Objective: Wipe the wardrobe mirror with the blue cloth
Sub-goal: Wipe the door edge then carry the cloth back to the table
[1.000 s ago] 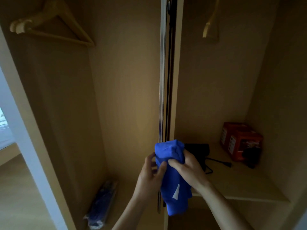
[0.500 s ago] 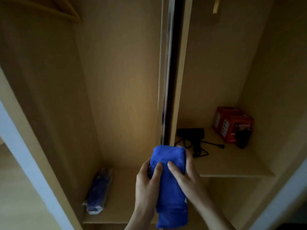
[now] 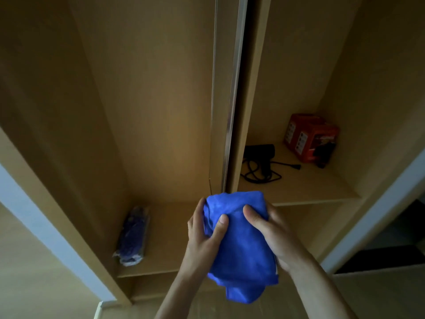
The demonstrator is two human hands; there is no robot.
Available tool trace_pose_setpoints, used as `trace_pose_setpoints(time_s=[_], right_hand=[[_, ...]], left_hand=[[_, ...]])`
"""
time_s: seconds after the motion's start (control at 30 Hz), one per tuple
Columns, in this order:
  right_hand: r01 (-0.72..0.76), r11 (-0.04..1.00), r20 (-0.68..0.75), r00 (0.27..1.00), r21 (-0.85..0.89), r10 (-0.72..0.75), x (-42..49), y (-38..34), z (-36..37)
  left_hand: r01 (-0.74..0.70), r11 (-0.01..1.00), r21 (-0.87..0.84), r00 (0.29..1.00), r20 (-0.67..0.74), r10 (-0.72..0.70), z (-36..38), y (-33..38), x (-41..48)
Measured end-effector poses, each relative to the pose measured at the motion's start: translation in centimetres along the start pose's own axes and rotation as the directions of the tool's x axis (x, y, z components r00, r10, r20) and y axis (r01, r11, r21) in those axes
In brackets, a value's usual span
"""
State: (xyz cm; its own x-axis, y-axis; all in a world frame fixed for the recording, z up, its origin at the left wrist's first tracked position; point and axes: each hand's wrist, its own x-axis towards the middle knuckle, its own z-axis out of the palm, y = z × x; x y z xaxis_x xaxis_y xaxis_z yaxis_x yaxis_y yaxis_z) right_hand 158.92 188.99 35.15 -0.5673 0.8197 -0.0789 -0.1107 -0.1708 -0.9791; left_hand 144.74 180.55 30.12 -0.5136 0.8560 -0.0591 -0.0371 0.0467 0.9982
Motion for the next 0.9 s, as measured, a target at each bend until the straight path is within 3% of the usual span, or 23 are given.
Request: trace_pose_setpoints(time_s=[0.17, 0.27, 0.33, 0.43, 0.57, 0.63, 0.7, 0.8, 0.9], right_hand=[[-0.137, 0.970, 0.066, 0.990, 0.203, 0.126, -1.4, 0.3, -0.4], [-0.148, 0.957, 0.075, 0.988, 0.252, 0.133, -2.0, 0.8, -0.5], [-0.119, 0.972, 0.009, 0.993, 0.205, 0.119, -2.1, 0.8, -0.6], [-0.072, 0.997, -0.159, 0.985, -0.039, 0.065, -2.1, 0.7, -1.0], [0.036, 0.954, -0.220, 0.970, -0.299, -0.105, -2.1, 0.5, -2.0], [0.067, 0.945, -0.258, 0.954, -0.320, -0.155, -1.9, 0.2, -2.7], [0.051, 0.973, -0.276, 0.954, -0.225, -0.114, -1.9, 0.0, -3.3], [0.046, 0.985, -0.202, 0.976, -0.164, -0.080, -2.1, -0.3, -4.2], [0.084, 0.972, -0.101, 0.989, -0.221, -0.109, -2.4, -1.1, -5.1]], left_hand=[[0.184, 0.957, -0.224, 0.943, 0.316, -0.107, -1.9, 0.3, 0.7], [0.284, 0.886, -0.367, 0.900, 0.422, -0.113, -2.3, -0.3, 0.7], [0.283, 0.864, -0.417, 0.905, 0.415, -0.097, -2.7, -0.7, 0.6], [0.261, 0.879, -0.399, 0.925, 0.364, -0.110, -3.4, -0.5, 1.0], [0.180, 0.913, -0.367, 0.963, 0.255, -0.087, -4.1, 0.7, 1.8], [0.161, 0.901, -0.402, 0.980, 0.171, -0.099, -4.4, 1.1, 2.1], [0.156, 0.896, -0.415, 0.985, 0.131, -0.111, -4.5, 0.9, 2.3], [0.144, 0.937, -0.319, 0.983, 0.154, -0.098, -4.0, 0.7, 2.2], [-0.057, 0.993, 0.104, 0.985, 0.168, 0.039, -3.0, 1.6, 2.4]])
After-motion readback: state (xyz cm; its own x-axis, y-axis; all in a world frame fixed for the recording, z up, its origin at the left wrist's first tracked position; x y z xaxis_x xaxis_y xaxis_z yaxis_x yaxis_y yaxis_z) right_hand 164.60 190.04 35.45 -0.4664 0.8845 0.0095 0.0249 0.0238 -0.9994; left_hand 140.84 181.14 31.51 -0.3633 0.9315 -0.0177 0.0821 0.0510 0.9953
